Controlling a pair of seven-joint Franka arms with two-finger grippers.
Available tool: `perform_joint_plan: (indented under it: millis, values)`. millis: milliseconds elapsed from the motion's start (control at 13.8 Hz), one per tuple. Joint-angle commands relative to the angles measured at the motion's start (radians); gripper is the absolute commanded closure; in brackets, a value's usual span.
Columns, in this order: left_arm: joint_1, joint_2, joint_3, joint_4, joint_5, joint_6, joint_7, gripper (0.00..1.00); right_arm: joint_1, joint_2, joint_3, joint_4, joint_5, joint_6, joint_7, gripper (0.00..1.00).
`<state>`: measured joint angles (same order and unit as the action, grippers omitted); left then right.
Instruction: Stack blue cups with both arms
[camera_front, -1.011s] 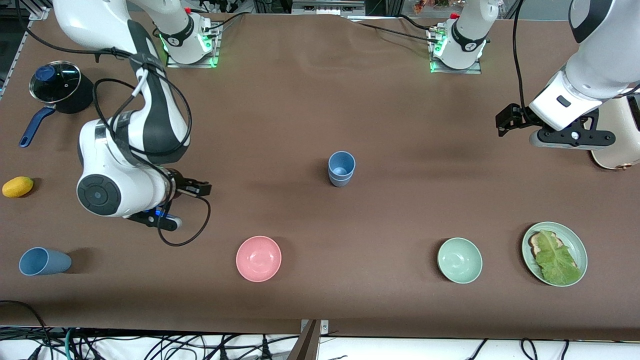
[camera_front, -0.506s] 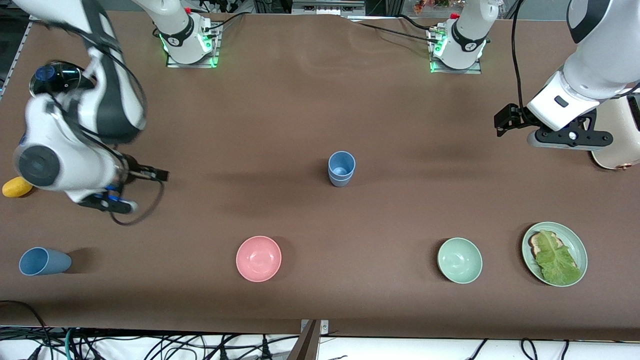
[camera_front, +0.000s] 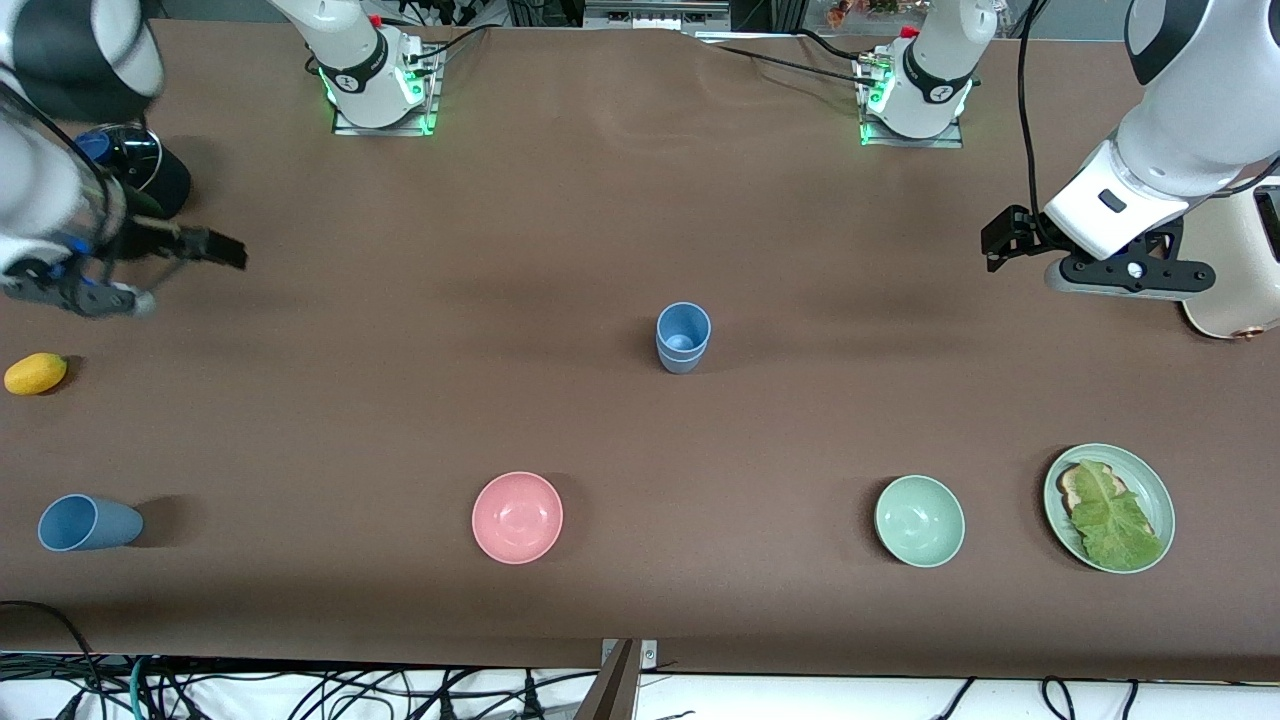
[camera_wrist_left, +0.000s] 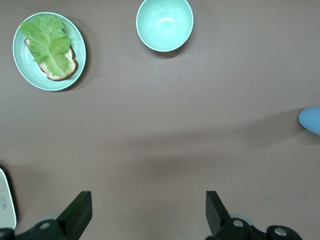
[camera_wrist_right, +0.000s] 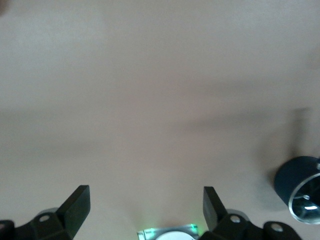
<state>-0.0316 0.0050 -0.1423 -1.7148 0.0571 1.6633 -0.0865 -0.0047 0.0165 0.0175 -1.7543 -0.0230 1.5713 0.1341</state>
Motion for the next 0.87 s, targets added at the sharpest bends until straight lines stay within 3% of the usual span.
perform_joint_plan:
  millis: [0,144,361,794]
  values:
    - [0.001,0.013,-0.003,0.035,-0.026,-0.028,0.004,0.00,-0.032,-0.024,0.021,0.034,-0.003,-0.017,-0.047,0.00]
    - [0.001,0.013,-0.003,0.035,-0.025,-0.028,0.004,0.00,-0.031,-0.010,0.022,0.076,-0.002,-0.017,-0.047,0.00]
    - [0.001,0.013,-0.003,0.035,-0.025,-0.030,0.004,0.00,-0.034,0.010,0.022,0.073,0.050,-0.001,-0.028,0.00]
    - [0.002,0.013,-0.003,0.035,-0.025,-0.030,0.004,0.00,-0.032,0.020,0.022,0.067,0.054,0.033,-0.007,0.00]
